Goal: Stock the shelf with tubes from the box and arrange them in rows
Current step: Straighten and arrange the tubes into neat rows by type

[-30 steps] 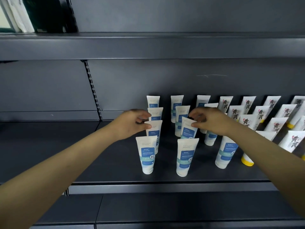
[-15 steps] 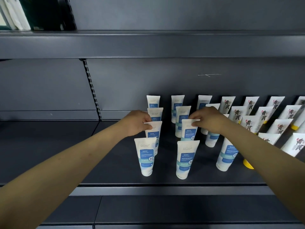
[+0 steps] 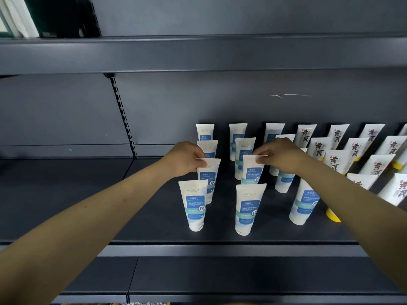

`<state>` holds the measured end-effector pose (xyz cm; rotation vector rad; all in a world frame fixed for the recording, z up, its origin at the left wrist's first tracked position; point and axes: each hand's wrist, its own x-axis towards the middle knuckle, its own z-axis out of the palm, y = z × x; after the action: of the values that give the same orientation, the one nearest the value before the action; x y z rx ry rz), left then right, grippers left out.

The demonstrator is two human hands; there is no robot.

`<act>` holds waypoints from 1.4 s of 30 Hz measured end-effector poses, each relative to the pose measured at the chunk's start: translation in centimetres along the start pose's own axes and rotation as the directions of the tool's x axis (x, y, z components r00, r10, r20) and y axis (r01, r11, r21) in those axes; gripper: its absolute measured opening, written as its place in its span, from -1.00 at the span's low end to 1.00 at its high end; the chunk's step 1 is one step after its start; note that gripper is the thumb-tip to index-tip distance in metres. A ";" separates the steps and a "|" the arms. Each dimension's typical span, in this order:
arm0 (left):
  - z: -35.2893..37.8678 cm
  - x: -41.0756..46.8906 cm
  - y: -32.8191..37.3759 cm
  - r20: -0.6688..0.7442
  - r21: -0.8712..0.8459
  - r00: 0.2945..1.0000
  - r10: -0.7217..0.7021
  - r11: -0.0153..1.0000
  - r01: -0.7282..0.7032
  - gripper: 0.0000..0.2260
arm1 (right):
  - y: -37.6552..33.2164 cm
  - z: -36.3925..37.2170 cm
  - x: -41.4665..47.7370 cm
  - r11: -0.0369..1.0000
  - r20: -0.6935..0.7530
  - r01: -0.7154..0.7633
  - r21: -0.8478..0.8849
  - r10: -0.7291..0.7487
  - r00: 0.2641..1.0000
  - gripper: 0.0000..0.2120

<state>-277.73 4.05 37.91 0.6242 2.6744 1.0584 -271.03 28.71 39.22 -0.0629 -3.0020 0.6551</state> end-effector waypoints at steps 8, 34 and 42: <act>0.0 -0.1 0.0 0.007 -0.055 1.000 -0.022 0.998 0.022 -0.76 | -0.1 0.1 -0.1 1.000 -0.009 0.008 -0.004 -0.008 1.000 -0.75; -2.2 -6.7 -0.8 0.204 0.135 0.973 0.107 0.981 -0.136 -0.77 | -2.6 -1.2 -5.6 0.975 0.257 0.214 0.053 -0.220 0.941 -0.77; -0.4 -6.4 -1.0 0.175 0.192 0.973 0.151 0.964 -0.184 -0.88 | -2.1 0.2 -5.7 0.953 0.255 0.280 -0.120 -0.243 0.936 -0.82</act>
<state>-272.47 0.20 37.69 0.9478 2.6467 0.7338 -265.40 26.40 39.65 0.4330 -3.1967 0.4286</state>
